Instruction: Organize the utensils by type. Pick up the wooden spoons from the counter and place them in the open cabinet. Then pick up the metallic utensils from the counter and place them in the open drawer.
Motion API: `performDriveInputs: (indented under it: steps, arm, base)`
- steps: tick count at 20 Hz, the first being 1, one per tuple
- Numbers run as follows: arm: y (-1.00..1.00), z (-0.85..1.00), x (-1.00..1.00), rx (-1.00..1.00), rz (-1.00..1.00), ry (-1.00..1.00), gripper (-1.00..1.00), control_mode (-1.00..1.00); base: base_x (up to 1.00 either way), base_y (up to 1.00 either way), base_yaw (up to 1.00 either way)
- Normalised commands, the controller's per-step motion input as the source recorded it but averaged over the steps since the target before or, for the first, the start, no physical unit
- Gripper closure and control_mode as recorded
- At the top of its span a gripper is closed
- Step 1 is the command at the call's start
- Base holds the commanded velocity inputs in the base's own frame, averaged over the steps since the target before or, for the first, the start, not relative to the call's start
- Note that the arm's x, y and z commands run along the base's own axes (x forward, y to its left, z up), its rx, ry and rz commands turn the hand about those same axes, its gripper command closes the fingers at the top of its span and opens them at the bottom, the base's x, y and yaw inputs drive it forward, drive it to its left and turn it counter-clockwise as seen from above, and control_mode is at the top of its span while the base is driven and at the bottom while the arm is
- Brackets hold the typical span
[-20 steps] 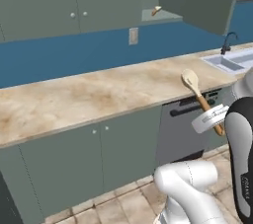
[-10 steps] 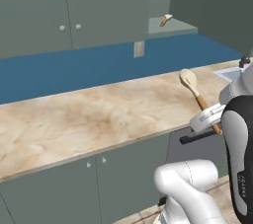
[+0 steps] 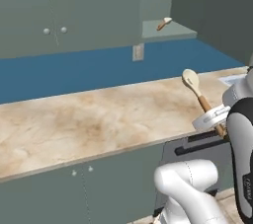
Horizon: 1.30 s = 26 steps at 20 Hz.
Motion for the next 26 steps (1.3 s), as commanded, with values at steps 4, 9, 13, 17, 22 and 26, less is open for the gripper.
performDriveInputs:
  steps: [4, 9, 13, 17, 22, 26]
  arm:
    - [0.0, 0.0, 0.0, 0.0, 0.0, 0.0, 1.0, 1.0]
    - [0.0, 0.0, 0.0, 0.0, 0.0, 0.0, 1.0, 1.0]
    - [0.0, 0.0, 0.0, 0.0, 0.0, 0.0, 1.0, 1.0]
    - [0.0, 0.0, 0.0, 0.0, 0.0, 0.0, 1.0, 1.0]
    - [0.0, 0.0, 0.0, 0.0, 0.0, 0.0, 1.0, 1.0]
    - [0.0, 0.0, 0.0, 0.0, 0.0, 0.0, 1.0, 1.0]
  base:
    - [0.87, 0.0, 0.18]
    - [0.73, -0.17, 0.05]
    - [0.6, -0.32, 0.0]
    - [0.44, -0.19, 0.0]
    - [0.27, -0.11, -0.07]
    - [0.13, -0.11, -0.1]
